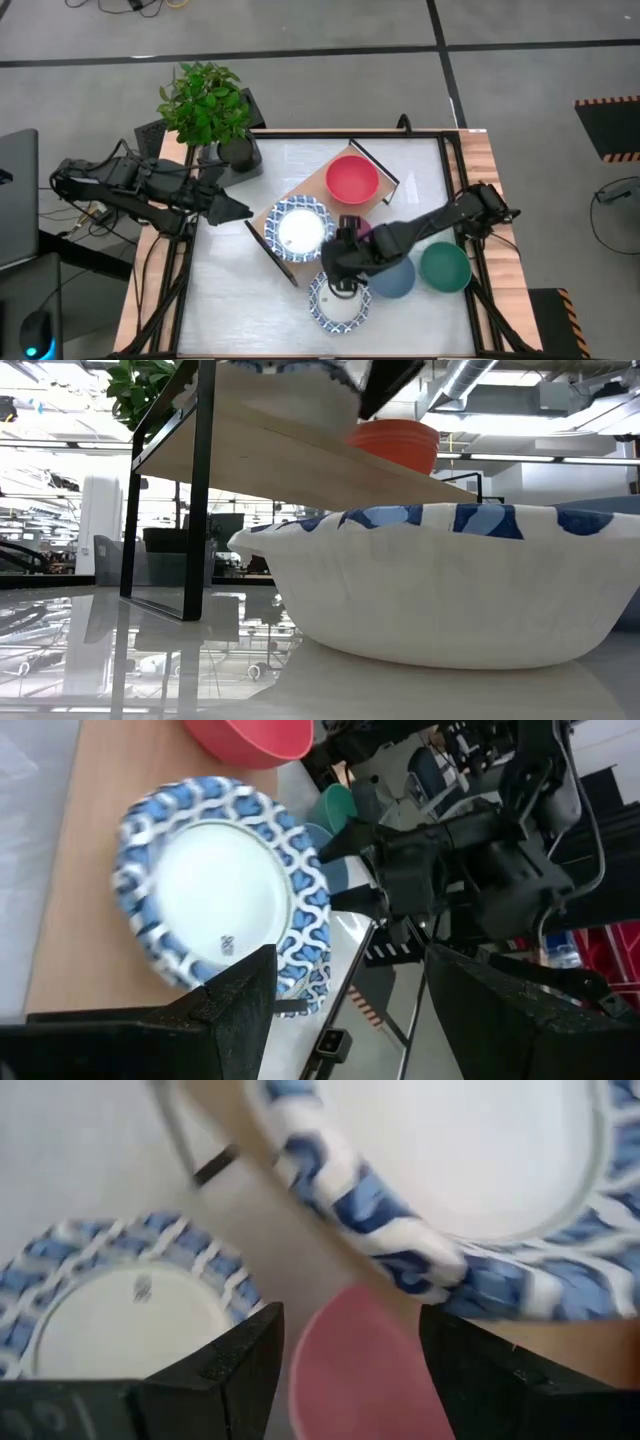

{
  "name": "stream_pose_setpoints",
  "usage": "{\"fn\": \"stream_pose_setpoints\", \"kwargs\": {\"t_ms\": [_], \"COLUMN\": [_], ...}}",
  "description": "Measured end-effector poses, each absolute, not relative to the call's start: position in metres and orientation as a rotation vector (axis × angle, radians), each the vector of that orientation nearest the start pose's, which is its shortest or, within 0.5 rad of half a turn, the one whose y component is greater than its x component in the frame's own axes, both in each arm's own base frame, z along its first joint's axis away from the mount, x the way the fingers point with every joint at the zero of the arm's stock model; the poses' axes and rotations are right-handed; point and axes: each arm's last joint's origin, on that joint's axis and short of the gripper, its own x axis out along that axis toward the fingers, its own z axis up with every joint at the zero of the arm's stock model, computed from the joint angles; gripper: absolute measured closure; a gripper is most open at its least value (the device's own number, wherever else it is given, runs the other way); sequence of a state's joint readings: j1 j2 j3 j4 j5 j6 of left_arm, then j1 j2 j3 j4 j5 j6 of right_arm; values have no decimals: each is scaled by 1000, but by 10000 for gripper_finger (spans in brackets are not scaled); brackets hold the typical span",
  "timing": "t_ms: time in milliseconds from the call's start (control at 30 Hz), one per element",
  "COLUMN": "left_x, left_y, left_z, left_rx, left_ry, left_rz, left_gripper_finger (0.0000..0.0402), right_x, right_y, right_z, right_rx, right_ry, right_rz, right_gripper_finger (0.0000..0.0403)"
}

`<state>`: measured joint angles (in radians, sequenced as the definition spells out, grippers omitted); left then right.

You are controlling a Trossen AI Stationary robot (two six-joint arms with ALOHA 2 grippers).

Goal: Place and stack bowls onto a shelf
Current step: Stack the white patterned bowl on top of the white patterned bowl on the shelf

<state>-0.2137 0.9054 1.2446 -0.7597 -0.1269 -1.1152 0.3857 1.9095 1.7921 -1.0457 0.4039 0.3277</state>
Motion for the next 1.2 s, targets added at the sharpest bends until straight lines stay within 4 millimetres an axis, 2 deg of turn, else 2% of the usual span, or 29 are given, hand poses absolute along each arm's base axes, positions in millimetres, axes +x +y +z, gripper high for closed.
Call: {"fn": "stream_pose_setpoints", "kwargs": {"t_ms": [133,267,400,633,767,900,1067,1200], "left_x": [153,153,152,151,153,158,165,172], "left_y": [-30,-32,-38,-58,-71,-85,-104,-119], "left_z": [410,410,411,416,415,409,402,397], "left_rx": [-1015,-981,-928,-878,-860,-837,-798,-781], "left_ry": [410,416,425,412,412,457,504,512], "left_rz": [158,142,92,-34,-54,-72,-90,-110], "left_gripper_finger": [164,164,164,164,164,164,164,164], "right_x": [377,375,365,339,324,305,290,284], "right_y": [126,130,149,200,209,222,253,261], "right_z": [297,296,301,298,294,291,279,270], "right_rx": [-101,-56,-15,-36,28,19,-66,-138], "right_ry": [1059,1091,1089,1118,1199,1265,1189,1138], "right_rz": [-175,-111,-41,64,-20,-71,34,43], "right_gripper_finger": [143,143,143,143,143,143,143,143]}}
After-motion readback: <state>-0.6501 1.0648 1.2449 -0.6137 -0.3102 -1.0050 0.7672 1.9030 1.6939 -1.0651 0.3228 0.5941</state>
